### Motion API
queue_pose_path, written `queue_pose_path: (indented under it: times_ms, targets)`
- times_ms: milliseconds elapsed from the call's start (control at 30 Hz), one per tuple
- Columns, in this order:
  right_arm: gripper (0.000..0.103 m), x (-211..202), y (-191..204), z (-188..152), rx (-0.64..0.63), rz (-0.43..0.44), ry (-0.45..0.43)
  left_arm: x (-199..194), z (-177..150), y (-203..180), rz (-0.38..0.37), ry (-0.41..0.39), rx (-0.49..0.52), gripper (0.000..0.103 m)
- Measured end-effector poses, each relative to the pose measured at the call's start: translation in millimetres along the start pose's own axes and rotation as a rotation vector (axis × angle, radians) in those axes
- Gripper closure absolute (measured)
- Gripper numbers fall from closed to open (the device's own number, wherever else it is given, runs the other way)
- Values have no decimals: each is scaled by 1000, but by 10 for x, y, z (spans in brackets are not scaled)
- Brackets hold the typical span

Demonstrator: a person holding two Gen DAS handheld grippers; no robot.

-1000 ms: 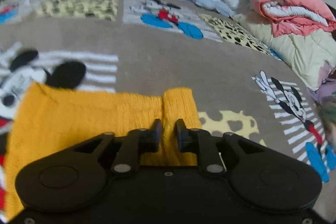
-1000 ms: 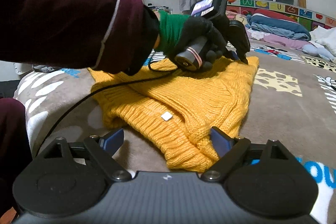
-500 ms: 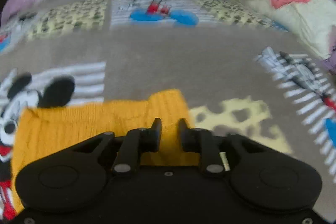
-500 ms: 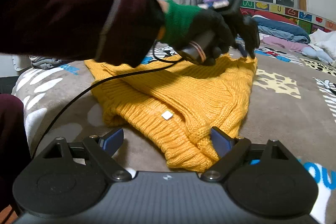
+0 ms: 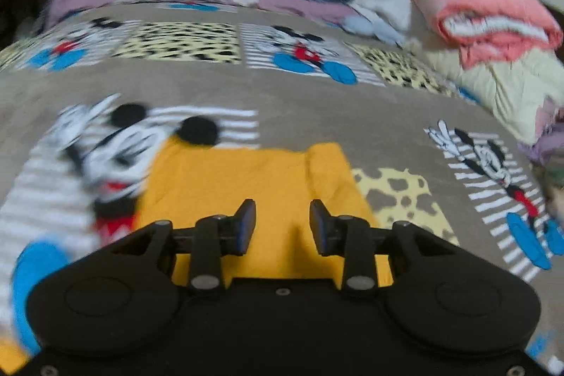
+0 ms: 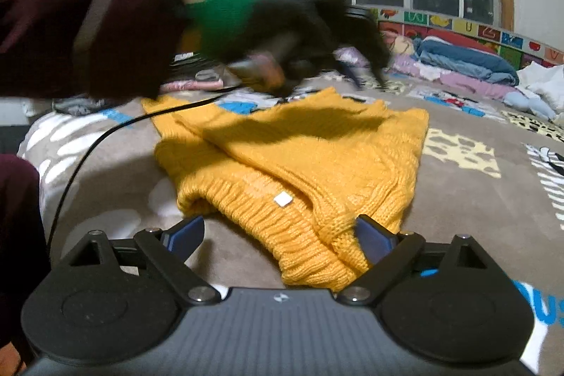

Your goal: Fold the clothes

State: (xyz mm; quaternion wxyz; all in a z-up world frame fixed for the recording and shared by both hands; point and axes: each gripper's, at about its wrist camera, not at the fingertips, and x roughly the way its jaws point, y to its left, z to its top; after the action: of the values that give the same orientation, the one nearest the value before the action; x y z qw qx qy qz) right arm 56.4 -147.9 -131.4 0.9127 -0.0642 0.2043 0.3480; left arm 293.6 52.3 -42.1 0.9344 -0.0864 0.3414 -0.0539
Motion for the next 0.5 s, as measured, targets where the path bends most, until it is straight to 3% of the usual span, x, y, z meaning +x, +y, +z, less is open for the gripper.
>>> queue_pose_path:
  times_ms: [100, 333, 367, 467, 500]
  targets:
    - [14, -67, 12, 12, 3, -21, -29, -494, -280, 283, -5, -27, -105, 63]
    - [14, -197, 107, 111, -19, -97, -147, -1258, -953, 774, -23, -46, -364, 62]
    - [14, -183, 97, 134, -15, -90, -136, -1323, -1041, 833, -30, -48, -401, 62]
    - [9, 92, 79, 95, 12, -6, 62, -1368, -1274, 1018, -44, -31, -539, 61]
    - [9, 110, 104, 90, -3, -12, 66, -1365, -1349, 1069, -44, -29, -588, 61]
